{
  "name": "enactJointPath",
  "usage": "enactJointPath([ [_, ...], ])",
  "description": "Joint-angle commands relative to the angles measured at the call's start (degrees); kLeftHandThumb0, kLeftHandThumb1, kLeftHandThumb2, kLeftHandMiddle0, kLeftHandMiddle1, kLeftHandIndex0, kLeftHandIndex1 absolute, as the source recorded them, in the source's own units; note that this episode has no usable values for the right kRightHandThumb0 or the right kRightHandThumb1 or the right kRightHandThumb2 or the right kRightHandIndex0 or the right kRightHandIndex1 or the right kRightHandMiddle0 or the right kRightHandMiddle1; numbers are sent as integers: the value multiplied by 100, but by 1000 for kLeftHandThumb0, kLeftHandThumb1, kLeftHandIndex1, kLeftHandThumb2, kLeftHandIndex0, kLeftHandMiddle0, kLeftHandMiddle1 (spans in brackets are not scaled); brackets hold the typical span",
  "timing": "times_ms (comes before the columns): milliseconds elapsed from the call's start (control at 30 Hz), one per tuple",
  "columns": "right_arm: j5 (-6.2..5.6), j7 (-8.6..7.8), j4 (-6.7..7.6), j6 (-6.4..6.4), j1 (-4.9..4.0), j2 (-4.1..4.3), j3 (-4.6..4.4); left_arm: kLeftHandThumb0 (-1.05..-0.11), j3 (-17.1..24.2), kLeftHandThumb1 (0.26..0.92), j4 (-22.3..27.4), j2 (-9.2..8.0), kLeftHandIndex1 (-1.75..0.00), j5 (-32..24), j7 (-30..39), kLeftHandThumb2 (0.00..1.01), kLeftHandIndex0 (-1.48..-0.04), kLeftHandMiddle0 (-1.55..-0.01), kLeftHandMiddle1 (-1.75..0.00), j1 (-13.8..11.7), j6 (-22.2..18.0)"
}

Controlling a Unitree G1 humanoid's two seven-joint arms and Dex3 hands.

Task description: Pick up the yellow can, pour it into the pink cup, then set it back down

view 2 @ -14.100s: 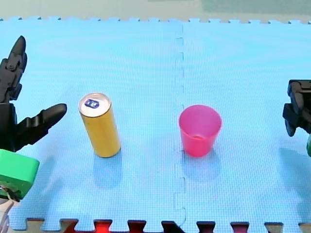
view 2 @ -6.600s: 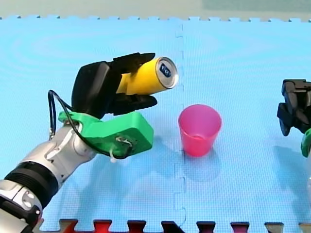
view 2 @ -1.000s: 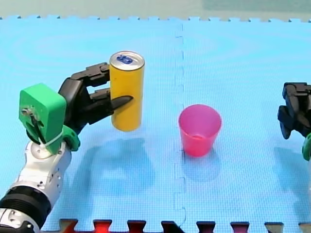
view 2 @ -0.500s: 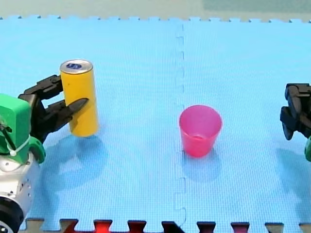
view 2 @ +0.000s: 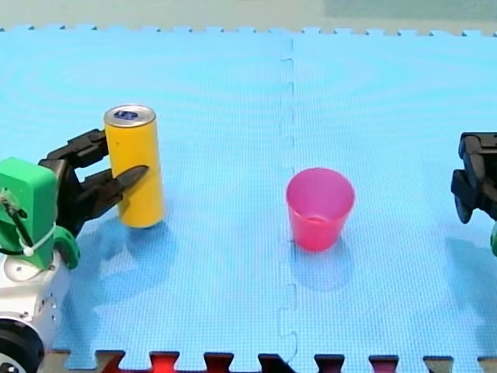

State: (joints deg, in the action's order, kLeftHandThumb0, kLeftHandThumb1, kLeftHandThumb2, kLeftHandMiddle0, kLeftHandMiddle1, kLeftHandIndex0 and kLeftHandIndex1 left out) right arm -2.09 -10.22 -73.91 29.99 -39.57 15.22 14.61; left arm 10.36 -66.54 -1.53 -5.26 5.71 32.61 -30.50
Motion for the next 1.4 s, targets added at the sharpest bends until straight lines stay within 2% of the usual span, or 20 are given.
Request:
enactJointPath([
  [0, -17, 12, 9, -23, -14, 53, 6, -410, 52, 790, -110, 157, 0, -70, 68, 1, -1179, -1317, 0, -52, -96],
  [167, -25, 3, 6, -50, -30, 81, 11, -408, 222, 789, -279, 505, 0, -223, 80, 4, -1180, -1316, 0, -142, -402],
  [433, -54, -32, 8, -85, -37, 111, 37, -383, 470, 792, -457, 794, 0, -418, 230, 2, -1180, -1300, 0, -175, -884],
  [767, -74, -24, -3, -102, -34, 134, 51, -364, 655, 806, -574, 1011, -1, -506, 347, 4, -1184, -1288, 0, -218, -1114],
  [900, -78, -18, -4, -116, -44, 139, 48, -359, 713, 810, -593, 1043, 0, -540, 421, 3, -1182, -1280, 0, -228, -1163],
  [1033, -56, 11, -1, -120, -50, 143, 26, -355, 749, 811, -612, 1078, 0, -527, 536, 2, -1180, -1276, 0, -264, -1392],
  [1100, -43, 33, 1, -116, -51, 142, 12, -350, 661, 810, -634, 1082, 0, -362, 466, 1, -1177, -1275, 0, -342, -1681],
  [1167, -41, 45, 2, -117, -53, 140, 5, -351, 415, 811, -676, 1016, 0, 70, 71, 1, -1173, -1268, 0, -450, -2051],
  [1267, -42, 51, 1, -119, -56, 139, 3, -356, -122, 812, -710, 830, 0, 1049, -1189, 1, -1166, -1262, 0, -549, -2307],
  [1300, -40, 50, 1, -118, -55, 141, 1, -356, -333, 814, -698, 758, 0, 1429, -1734, 2, -1163, -1259, 0, -565, -2306],
  [1367, -38, 48, 2, -115, -54, 144, -1, -355, -568, 816, -678, 687, 0, 1868, -2373, 2, -1160, -1257, 0, -578, -2278],
])
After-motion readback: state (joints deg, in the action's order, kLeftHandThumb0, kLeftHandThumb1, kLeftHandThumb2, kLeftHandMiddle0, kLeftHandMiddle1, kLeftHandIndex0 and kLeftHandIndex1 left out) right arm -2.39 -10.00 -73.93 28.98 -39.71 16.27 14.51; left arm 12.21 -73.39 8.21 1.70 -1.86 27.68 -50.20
